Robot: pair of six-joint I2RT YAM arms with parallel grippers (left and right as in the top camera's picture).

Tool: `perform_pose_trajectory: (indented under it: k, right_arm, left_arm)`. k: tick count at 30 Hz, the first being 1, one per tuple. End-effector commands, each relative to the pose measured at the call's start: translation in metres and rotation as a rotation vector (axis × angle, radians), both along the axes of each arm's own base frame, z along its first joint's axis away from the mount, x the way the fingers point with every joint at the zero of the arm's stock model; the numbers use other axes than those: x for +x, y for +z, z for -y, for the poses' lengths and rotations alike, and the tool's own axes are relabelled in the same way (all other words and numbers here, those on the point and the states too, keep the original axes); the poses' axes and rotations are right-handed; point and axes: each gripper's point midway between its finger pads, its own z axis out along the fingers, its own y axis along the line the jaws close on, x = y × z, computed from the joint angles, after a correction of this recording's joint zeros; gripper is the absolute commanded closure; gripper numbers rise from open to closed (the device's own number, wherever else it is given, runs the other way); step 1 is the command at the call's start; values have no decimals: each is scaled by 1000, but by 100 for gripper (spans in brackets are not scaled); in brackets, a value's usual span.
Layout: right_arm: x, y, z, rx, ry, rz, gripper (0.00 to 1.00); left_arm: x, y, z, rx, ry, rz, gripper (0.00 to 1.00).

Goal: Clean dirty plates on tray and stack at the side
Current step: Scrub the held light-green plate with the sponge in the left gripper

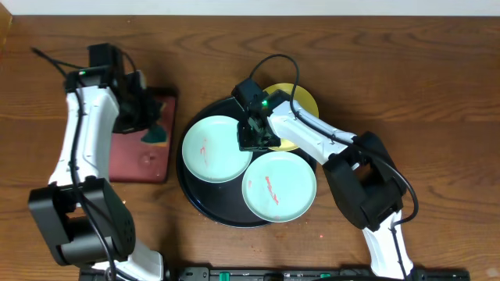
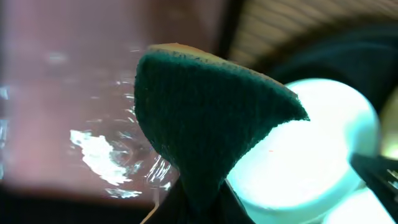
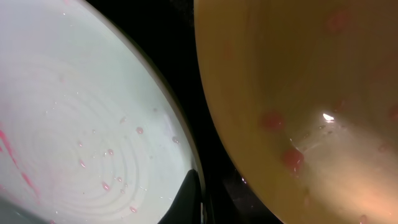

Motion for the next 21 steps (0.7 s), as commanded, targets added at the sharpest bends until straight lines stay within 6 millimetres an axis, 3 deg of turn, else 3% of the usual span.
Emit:
perform_pose_trajectory:
  k: [1,6,12,21]
  right_arm:
    - [-3,-19,7,-40,11,-22,99]
    - [-3,-19,7,-40,11,-22,99]
    - [-3,-19,7,-41,11,-24,99]
    - [-3,-19,7,-40,11,-22,99]
  left_arm:
    - [-7,-10,42,-82,-45,-38,93]
    - [-16,-36,74,-73,-60,-79,93]
    - [-28,-68,76,79,-38,-109,92]
    - [-38,-98,89,95,-71,-87,92]
